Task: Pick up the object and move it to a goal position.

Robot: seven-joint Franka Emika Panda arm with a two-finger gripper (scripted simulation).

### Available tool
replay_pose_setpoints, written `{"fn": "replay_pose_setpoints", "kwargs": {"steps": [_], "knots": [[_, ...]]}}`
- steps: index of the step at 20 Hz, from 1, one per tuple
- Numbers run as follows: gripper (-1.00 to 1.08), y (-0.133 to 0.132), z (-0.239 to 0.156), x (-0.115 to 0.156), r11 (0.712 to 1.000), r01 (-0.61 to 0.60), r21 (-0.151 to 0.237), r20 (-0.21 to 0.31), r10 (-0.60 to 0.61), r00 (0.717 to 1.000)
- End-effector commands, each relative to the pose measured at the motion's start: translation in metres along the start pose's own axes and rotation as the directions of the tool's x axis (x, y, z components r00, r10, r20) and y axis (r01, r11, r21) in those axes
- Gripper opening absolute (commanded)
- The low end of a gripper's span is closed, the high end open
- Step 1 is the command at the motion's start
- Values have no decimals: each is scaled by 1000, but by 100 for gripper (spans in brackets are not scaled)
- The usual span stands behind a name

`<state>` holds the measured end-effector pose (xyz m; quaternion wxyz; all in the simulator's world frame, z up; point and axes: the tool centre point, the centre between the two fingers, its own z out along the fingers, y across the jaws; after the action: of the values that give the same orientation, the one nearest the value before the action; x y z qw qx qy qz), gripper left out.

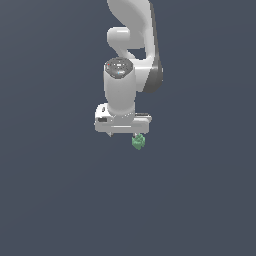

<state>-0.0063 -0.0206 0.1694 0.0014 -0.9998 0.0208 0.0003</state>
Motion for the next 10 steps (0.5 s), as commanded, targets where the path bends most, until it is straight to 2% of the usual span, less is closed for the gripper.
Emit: {"fn": "replay_pose_setpoints", "kwargs": {"steps": [1,4,10], "knots": [[100,0,0,0,1000,0,0,0,0,1000],[100,6,2,-2,1000,-8,-1,6,8,1000],[100,33,14,-11,999,-37,-5,37,37,999]]}}
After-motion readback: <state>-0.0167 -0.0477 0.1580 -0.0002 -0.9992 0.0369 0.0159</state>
